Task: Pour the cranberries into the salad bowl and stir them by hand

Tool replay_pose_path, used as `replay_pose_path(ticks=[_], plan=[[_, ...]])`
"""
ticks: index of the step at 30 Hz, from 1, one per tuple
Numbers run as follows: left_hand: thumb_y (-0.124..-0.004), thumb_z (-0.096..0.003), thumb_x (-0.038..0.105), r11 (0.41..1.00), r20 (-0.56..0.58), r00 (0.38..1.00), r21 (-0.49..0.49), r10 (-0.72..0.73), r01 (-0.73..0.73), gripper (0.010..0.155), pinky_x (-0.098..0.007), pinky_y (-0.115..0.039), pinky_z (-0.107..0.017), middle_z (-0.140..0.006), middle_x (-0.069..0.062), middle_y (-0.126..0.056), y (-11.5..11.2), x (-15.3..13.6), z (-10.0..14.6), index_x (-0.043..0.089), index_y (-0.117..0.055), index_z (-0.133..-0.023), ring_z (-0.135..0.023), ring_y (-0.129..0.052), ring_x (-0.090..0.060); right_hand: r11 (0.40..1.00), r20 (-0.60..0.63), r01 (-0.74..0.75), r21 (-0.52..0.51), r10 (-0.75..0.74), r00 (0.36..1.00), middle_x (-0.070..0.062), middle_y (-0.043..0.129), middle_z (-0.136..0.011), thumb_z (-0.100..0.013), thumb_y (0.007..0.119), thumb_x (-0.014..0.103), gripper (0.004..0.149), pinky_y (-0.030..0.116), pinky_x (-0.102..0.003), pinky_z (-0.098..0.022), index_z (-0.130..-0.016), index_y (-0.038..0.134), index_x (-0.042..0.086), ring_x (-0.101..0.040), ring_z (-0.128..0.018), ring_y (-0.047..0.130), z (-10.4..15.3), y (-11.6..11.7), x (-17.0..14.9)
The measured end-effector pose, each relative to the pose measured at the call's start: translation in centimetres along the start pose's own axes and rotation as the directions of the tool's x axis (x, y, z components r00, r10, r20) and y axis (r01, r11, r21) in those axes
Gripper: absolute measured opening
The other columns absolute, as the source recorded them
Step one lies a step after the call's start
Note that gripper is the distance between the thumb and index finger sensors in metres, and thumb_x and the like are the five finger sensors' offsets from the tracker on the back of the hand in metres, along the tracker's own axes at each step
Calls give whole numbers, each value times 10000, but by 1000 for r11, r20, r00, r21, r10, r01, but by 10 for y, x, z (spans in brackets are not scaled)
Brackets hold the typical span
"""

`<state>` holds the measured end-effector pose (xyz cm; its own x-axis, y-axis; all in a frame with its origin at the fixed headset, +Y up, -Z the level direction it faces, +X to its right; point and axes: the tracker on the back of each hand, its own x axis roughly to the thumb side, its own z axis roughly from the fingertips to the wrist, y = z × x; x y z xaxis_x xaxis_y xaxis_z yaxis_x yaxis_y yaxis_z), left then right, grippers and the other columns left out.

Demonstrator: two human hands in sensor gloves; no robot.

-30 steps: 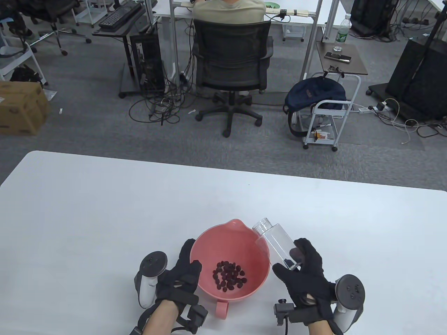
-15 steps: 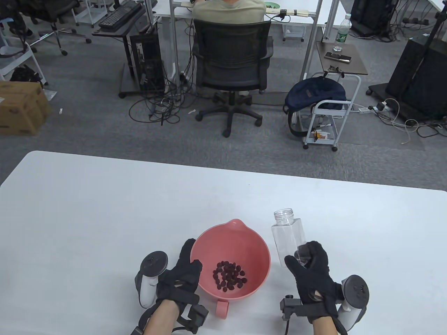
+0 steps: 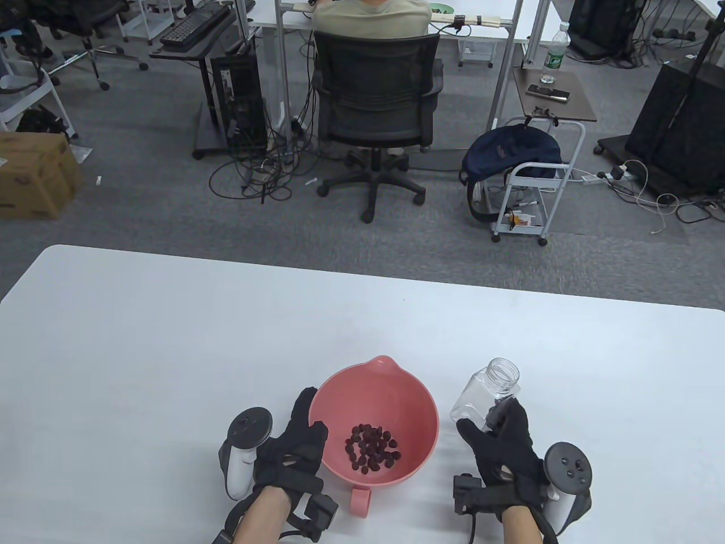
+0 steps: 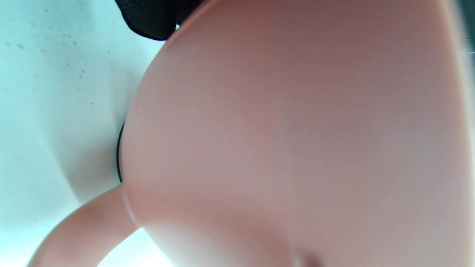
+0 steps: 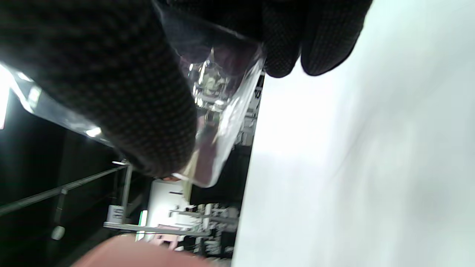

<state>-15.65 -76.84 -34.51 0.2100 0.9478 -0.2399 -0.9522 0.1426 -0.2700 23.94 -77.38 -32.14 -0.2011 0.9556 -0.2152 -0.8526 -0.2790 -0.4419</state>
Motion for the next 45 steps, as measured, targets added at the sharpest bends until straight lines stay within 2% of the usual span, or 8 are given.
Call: replay_pose_path(ticks=[9,15,22,26,32,35,39,45], plan=[[-586,-626,335,999,-14,999,-11,35,-35,674,-552,-554,-791,-1244,-145,-244,4,-3,-1,351,-157,-1145,-1121,-411,-440,985,-130,-172,1,171,977,33,787,-1038,-266,1111,472,918,637,-557,-727,-998,568,361,-313,-1043,677,-19,19,-13],[-583,-626,334,1000,0,1000,-8,12,-12,670,-550,-557,-791,-1244,-143,-251,0,0,-1,352,-158,-1143,-1120,-422,-437,942,-142,-335,6,332,932,54,782,-1043,-262,1106,471,921,577,-527,-762,-993,553,377,-287,-1061,646,-42,32,-5],[-580,-628,338,1000,2,1000,-12,13,-13,682,-548,-558,-792,-1246,-136,-256,-1,0,-1,351,-136,-1146,-1123,-430,-427,912,-170,-403,81,411,896,88,772,-1050,-259,1109,456,921,472,-453,-808,-986,544,408,-242,-1081,595,-64,43,-6],[-577,-628,338,1000,6,1000,-6,16,-16,678,-551,-552,-794,-1249,-125,-266,-1,0,-1,348,-140,-1146,-1128,-436,-415,886,-204,-446,124,463,863,100,761,-1054,-263,1110,454,922,382,-404,-833,-983,535,426,-167,-1099,516,-71,50,-9],[-575,-626,330,1000,12,1000,2,19,-19,675,-560,-539,-795,-1255,-98,-291,-2,0,-1,346,-144,-1146,-1133,-439,-403,866,-198,-478,145,499,844,67,715,-1076,-286,1083,464,926,343,-414,-830,-1004,502,401,-177,-1107,454,-71,55,-7],[-576,-625,326,1000,14,1000,6,18,-18,678,-561,-539,-795,-1255,-92,-297,-3,0,-2,342,-143,-1147,-1134,-440,-403,887,-164,-423,184,452,877,22,600,-1140,-286,1076,479,988,315,-440,-822,-1039,446,369,-229,-1112,414,-69,51,-9],[-577,-624,325,1000,15,1000,8,17,-17,678,-563,-538,-795,-1256,-92,-300,-3,0,-2,344,-147,-1147,-1133,-442,-403,903,-104,-392,175,413,905,-28,528,-1160,-295,1066,482,1023,413,-504,-800,-1054,401,312,-308,-1099,446,-57,39,-5],[-581,-622,321,1000,16,1000,11,15,-15,668,-561,-540,-795,-1254,-95,-304,-3,0,-2,341,-166,-1144,-1132,-446,-402,925,1,-340,171,345,939,-61,505,-1162,-319,1040,511,1006,474,-524,-779,-1057,396,281,-349,-1083,469,-28,13,11]])
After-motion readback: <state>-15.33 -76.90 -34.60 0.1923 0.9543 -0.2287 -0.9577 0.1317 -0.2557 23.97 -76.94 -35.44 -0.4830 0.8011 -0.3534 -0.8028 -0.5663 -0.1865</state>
